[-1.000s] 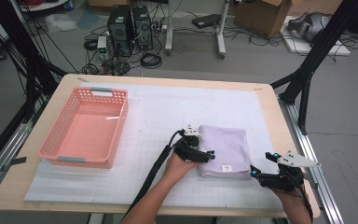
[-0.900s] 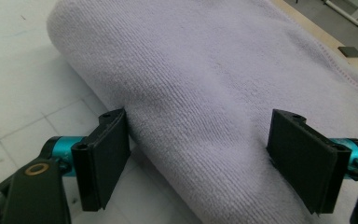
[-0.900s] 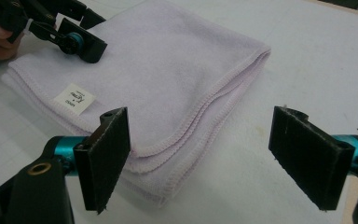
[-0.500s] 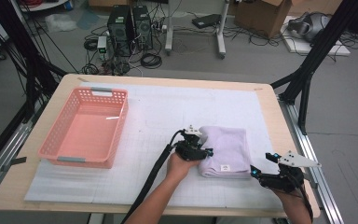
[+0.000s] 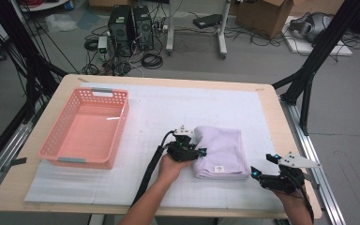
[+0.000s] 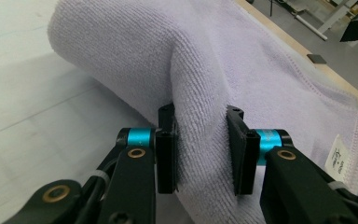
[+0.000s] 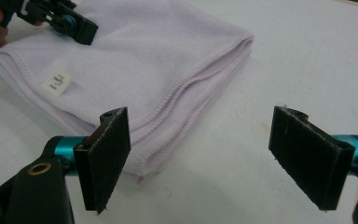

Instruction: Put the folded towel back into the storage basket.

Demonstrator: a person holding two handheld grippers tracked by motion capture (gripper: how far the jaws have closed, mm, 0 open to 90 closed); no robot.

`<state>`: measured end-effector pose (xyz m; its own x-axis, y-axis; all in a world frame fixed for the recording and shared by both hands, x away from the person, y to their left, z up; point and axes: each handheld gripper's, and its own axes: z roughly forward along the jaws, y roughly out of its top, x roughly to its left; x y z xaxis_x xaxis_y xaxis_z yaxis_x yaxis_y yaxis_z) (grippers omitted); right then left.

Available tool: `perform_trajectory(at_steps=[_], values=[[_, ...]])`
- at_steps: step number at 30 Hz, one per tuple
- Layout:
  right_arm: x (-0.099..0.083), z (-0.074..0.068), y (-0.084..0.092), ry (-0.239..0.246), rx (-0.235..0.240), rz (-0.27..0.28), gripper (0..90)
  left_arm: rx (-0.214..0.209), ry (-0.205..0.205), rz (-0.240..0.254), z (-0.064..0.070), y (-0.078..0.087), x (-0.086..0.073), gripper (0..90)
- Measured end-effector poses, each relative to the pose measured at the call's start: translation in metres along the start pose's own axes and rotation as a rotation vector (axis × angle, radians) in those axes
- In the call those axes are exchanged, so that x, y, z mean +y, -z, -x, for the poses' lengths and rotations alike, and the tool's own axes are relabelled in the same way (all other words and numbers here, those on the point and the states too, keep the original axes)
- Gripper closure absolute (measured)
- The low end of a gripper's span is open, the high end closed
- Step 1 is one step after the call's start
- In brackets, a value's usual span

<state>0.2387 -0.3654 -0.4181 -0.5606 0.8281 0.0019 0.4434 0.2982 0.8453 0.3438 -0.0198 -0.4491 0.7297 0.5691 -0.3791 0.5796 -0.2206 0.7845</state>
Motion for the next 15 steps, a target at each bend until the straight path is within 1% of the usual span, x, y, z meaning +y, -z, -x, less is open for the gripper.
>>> perform_trajectory(at_steps=[1,3,7,8,9,10,11,13,15], values=[[0.000,-0.001,-0.001,0.000,0.003,-0.002,19.6,-0.003,0.001,0.001,-0.004,0.008,-0.001,68.5],[0.000,-0.001,-0.001,0.002,0.002,-0.003,19.6,-0.004,0.010,0.010,-0.009,0.016,-0.004,68.5],[0.001,-0.002,-0.003,0.008,0.006,-0.007,19.6,-0.003,0.026,0.019,-0.021,0.031,-0.012,68.5],[0.001,-0.003,-0.003,0.010,0.008,-0.008,19.6,-0.003,0.028,0.019,-0.023,0.034,-0.013,68.4],[0.001,-0.003,-0.004,0.008,0.009,-0.010,19.6,-0.003,0.028,0.019,-0.023,0.034,-0.013,68.4],[0.001,-0.004,-0.004,0.005,0.009,-0.011,19.6,-0.001,0.023,0.019,-0.025,0.038,-0.014,68.4],[0.001,-0.003,-0.004,0.012,0.010,-0.008,19.6,0.002,0.028,0.029,-0.028,0.045,-0.015,68.4],[0.001,-0.004,-0.005,0.010,0.011,-0.010,19.6,0.011,0.027,0.018,-0.033,0.053,-0.017,68.4],[0.001,-0.005,-0.005,0.010,0.011,-0.009,19.6,0.019,0.034,0.022,-0.037,0.060,-0.019,68.5]])
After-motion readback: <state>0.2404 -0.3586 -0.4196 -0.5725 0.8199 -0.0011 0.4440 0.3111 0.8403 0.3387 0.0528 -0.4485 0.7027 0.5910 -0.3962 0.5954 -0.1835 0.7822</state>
